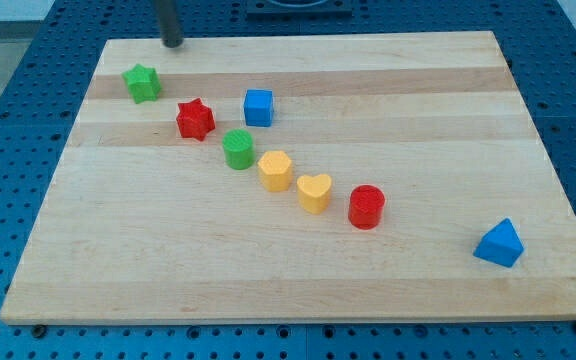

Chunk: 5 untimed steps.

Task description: Adjust the green star to the left of the red star

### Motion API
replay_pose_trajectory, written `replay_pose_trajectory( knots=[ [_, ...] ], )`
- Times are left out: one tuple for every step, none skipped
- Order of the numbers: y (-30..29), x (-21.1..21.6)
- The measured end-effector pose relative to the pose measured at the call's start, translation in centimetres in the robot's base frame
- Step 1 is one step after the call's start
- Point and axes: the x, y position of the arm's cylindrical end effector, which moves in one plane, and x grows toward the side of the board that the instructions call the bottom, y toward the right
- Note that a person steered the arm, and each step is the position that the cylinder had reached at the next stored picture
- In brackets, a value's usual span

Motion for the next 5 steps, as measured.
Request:
replay_pose_trajectory(
  knots=[
    [-2.2,0.0],
    [-2.2,2.7],
    [-2.2,8.2],
    [-2.2,14.3],
    [-2.3,22.0]
  ],
)
